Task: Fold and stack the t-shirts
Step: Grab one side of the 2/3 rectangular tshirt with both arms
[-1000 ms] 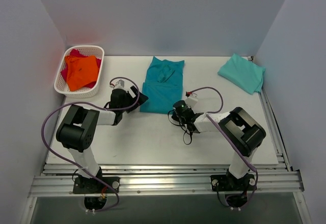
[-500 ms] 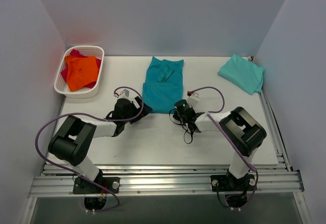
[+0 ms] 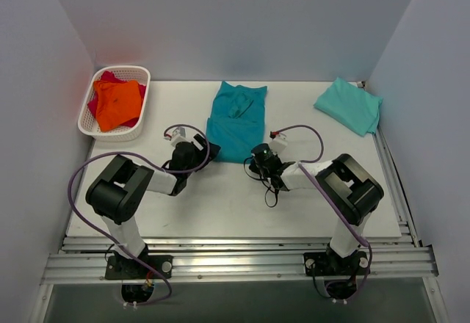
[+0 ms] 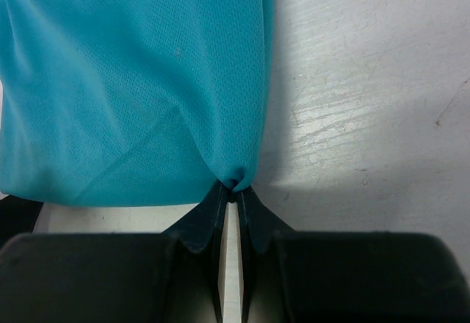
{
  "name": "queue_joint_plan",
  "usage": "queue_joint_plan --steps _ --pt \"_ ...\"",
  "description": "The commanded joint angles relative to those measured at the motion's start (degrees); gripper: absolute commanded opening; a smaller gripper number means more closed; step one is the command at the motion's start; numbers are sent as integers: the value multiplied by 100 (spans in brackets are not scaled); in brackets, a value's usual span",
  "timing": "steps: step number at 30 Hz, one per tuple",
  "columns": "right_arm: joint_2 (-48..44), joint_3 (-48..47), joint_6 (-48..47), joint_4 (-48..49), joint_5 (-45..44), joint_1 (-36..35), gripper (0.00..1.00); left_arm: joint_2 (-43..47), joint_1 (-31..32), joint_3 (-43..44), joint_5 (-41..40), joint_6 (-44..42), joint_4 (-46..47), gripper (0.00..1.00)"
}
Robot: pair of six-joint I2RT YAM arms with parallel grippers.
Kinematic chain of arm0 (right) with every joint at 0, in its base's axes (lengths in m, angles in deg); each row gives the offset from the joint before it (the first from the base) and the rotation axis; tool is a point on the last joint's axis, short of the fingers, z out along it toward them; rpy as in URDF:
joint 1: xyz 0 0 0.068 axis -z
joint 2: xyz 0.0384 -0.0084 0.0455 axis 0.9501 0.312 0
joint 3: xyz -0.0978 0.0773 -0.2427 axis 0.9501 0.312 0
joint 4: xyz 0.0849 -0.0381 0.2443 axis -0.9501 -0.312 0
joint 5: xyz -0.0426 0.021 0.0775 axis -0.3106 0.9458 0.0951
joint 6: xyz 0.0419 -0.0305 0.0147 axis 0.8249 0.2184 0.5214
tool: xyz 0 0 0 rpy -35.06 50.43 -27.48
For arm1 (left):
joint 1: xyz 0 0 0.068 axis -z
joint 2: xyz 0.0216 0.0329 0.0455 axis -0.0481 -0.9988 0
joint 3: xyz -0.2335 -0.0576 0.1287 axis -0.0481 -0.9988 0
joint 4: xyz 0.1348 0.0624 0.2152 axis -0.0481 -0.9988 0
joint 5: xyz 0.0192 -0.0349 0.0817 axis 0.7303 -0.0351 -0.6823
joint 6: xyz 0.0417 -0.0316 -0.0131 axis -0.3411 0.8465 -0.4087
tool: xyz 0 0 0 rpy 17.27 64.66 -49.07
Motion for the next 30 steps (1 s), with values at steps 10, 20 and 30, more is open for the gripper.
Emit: queue_joint_plan --steps 10,20,30 --pt "112 39 28 -117 -17 31 0 -225 -8 -436 -987 65 -1270 40" --pt "-151 48 2 -284 -122 -135 0 -279 18 -383 -1031 -102 -1032 2" --pt "-1423 381 195 -1328 -482 -847 0 2418 1176 -1289 -1759 73 -2699 2"
